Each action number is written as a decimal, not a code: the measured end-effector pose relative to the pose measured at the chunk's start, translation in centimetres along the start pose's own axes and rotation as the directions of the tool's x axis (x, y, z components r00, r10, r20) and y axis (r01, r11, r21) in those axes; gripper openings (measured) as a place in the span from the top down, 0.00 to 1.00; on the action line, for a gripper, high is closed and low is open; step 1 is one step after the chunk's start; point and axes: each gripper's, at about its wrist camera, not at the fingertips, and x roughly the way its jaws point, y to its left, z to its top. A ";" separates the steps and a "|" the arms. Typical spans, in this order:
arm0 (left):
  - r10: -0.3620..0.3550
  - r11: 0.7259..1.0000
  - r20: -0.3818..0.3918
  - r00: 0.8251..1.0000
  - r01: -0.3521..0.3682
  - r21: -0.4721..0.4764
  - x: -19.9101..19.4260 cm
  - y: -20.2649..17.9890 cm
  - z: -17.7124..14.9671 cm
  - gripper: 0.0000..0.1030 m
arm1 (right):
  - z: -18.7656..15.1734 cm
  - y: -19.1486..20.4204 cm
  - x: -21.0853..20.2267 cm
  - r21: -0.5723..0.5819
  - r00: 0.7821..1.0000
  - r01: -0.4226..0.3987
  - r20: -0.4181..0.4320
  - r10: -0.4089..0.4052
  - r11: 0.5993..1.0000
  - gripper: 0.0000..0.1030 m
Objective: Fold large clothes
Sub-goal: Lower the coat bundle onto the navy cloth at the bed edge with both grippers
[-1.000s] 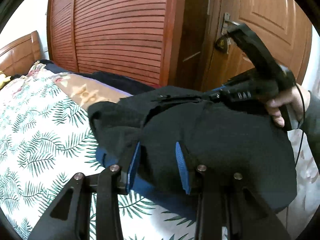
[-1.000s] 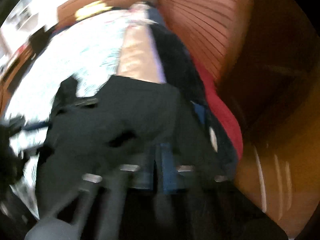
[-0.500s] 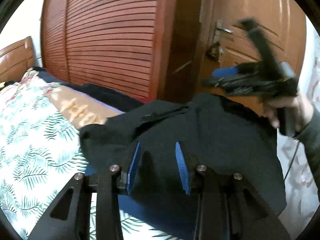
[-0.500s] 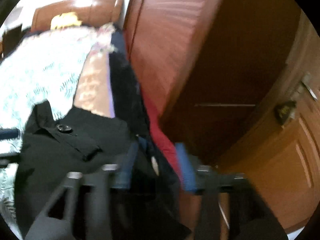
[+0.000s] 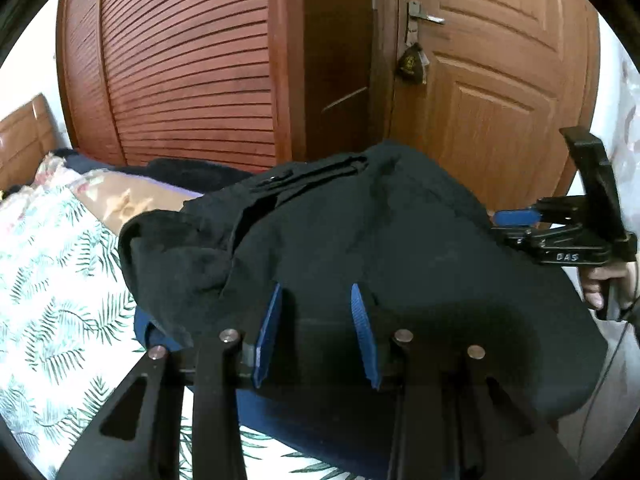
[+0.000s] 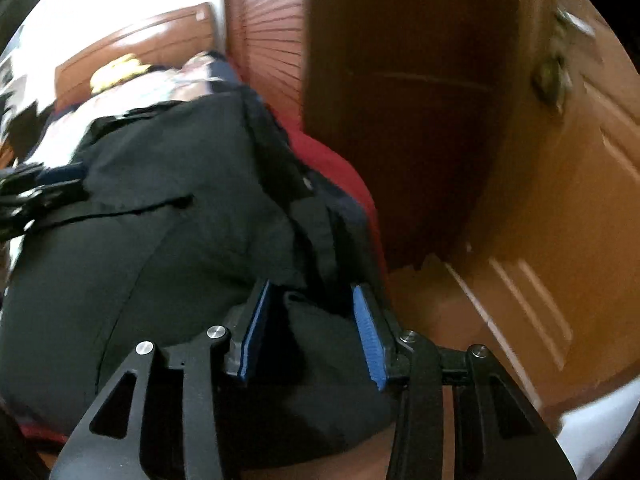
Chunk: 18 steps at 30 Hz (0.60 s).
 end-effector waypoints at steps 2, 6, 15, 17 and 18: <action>0.025 1.000 -0.012 1.000 -0.025 0.008 0.2 -0.3 0.2 0.66 | 0.3 0.5 -1.3 -0.021 1.000 0.027 0.014 -0.027 0.999 0.60; 0.024 1.000 0.002 1.000 -0.024 -0.018 -0.7 0.0 0.4 0.66 | 1.3 1.3 -5.1 0.021 0.996 0.042 0.076 -0.043 0.999 0.51; 0.019 1.000 0.054 0.998 -0.018 -0.025 -4.1 -0.4 -0.3 0.66 | -0.8 9.4 -7.3 -0.099 0.983 -0.143 0.104 0.153 0.985 0.41; 0.024 0.999 0.064 0.998 -0.022 -0.025 -4.9 -0.5 -0.7 0.66 | -1.9 10.1 -5.7 -0.103 0.985 -0.149 0.071 0.157 0.983 0.41; 0.024 0.999 0.068 0.997 -0.022 -0.029 -5.3 -0.5 -0.9 0.66 | -2.8 10.5 -4.4 -0.096 0.987 -0.148 0.048 0.153 0.984 0.40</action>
